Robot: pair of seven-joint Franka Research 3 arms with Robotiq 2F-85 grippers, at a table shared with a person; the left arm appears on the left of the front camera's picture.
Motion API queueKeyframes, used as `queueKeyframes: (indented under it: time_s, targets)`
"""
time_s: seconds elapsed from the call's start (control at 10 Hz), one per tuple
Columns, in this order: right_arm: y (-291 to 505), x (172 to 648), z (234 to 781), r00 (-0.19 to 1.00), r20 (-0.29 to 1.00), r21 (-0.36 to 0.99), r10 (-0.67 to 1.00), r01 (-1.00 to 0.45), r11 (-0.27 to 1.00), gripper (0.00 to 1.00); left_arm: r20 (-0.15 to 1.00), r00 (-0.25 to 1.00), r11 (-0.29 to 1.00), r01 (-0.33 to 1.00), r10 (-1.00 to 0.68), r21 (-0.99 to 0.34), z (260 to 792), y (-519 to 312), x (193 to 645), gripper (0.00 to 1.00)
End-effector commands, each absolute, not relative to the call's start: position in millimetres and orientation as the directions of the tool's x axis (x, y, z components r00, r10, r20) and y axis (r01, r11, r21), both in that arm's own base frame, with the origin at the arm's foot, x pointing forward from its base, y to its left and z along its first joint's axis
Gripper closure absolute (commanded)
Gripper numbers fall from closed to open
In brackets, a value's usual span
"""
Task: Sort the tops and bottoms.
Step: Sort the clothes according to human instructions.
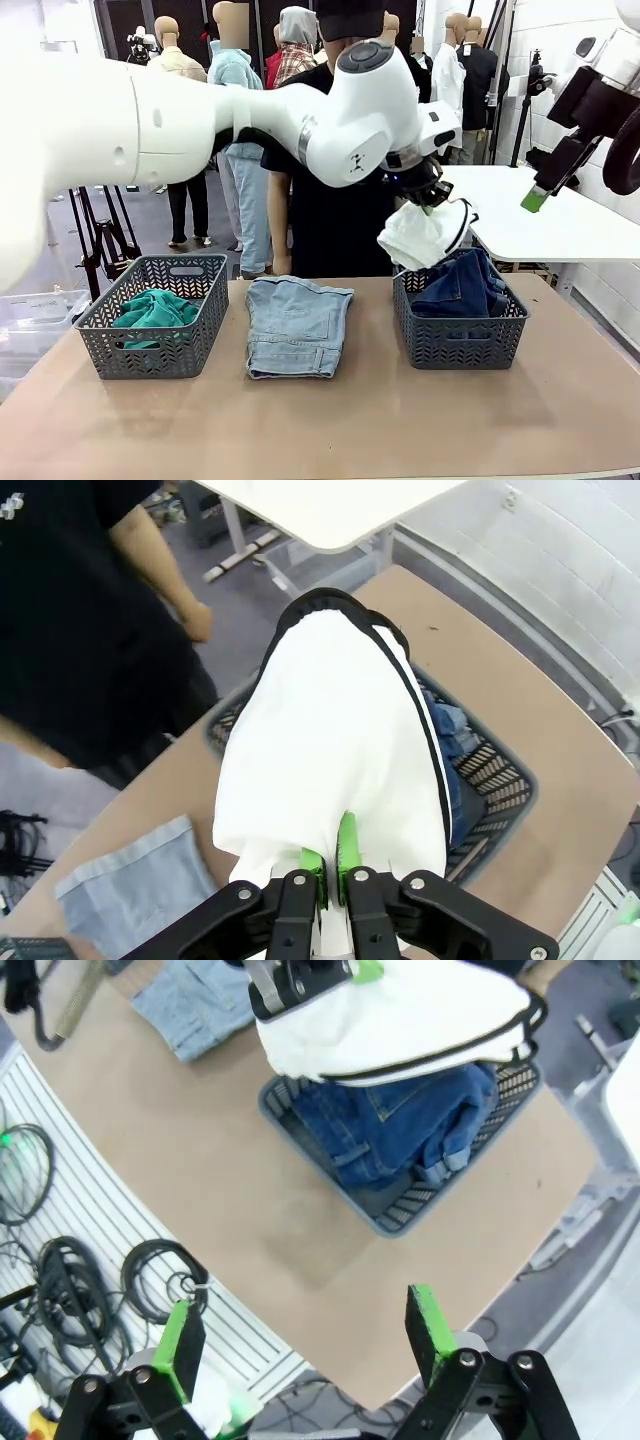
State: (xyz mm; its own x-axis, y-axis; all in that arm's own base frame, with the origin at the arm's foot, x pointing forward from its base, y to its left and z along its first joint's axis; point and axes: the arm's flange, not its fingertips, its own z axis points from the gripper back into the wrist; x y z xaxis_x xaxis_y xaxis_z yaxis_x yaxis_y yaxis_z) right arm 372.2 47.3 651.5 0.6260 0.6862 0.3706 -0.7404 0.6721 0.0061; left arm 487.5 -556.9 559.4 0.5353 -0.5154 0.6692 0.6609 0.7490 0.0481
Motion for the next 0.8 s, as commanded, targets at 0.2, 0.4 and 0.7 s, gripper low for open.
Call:
queueKeyframes:
  time_s: [0.2, 0.4, 0.7]
  targets:
    - [48, 373, 652, 0.634, 0.373, 0.012, 0.678, -0.734, 0.679, 0.0, 0.679, 0.561, 0.635, 0.751, -0.473, -0.178, 513, -591, 525, 1.0]
    - [48, 373, 652, 0.634, 0.373, 0.012, 0.678, -0.734, 0.679, 0.0, 0.648, 0.601, 0.691, 0.706, -0.468, -0.156, 492, -593, 526, 1.0]
    - [48, 373, 652, 0.634, 0.373, 0.012, 0.678, -0.734, 0.679, 0.0, 0.589, 0.607, 0.709, 0.701, -0.534, -0.08, 456, -602, 535, 1.0]
